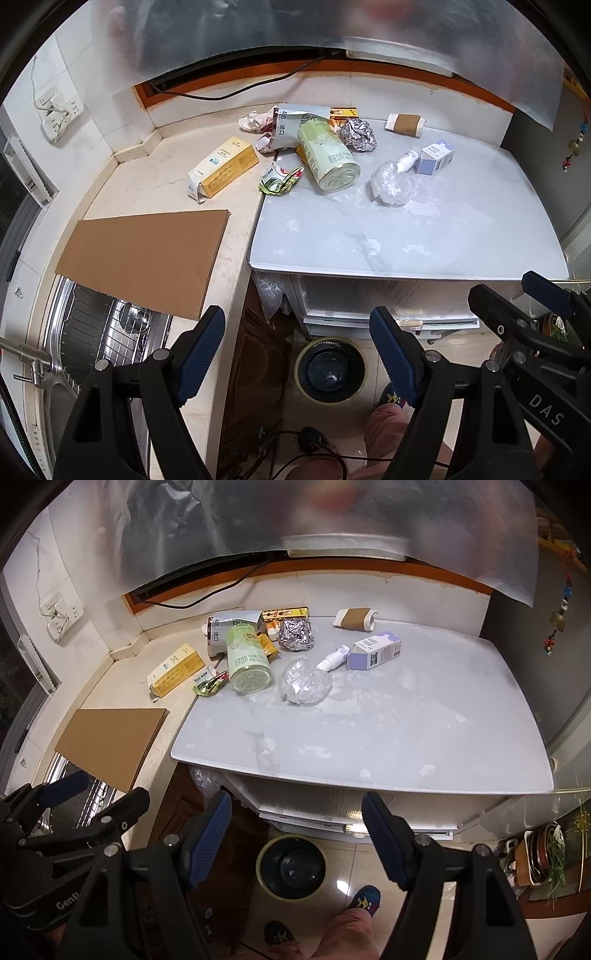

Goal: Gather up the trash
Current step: 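Move both tools toward the trash items on the white table, then grasp the clear plastic bag with the left tool while the right tool grasps the milk carton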

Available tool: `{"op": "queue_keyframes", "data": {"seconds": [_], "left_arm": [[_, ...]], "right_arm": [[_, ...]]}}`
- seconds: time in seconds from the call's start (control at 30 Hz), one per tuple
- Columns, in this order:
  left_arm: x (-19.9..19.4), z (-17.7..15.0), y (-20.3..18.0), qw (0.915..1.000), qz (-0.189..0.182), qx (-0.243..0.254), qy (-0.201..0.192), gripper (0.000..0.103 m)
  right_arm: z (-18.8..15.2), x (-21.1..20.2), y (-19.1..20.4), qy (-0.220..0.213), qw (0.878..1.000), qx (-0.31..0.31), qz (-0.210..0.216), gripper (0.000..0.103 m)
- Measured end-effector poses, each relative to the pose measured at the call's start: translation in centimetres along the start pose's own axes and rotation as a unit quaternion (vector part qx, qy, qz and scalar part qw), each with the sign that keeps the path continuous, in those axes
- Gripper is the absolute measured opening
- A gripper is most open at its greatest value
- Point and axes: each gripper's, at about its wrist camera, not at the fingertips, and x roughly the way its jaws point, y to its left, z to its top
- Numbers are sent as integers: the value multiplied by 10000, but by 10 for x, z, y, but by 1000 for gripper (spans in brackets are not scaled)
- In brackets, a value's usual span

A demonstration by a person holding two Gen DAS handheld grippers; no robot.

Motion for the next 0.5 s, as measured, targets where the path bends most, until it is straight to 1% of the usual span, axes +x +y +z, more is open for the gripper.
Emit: {"op": "queue_keyframes", "data": {"seconds": [0.17, 0.33, 0.5], "left_arm": [[7, 21, -12, 10000, 95, -22, -5, 79], [27, 51, -37, 9999, 102, -81, -18, 79], [60, 82, -66, 9992, -185, -272, 228, 79]], "right_arm": [[23, 13, -14, 42, 9999, -37, 155, 74], [50, 30, -44, 19, 9996, -73, 259, 74], [83, 51, -91, 68, 9997, 9, 241, 74]]}}
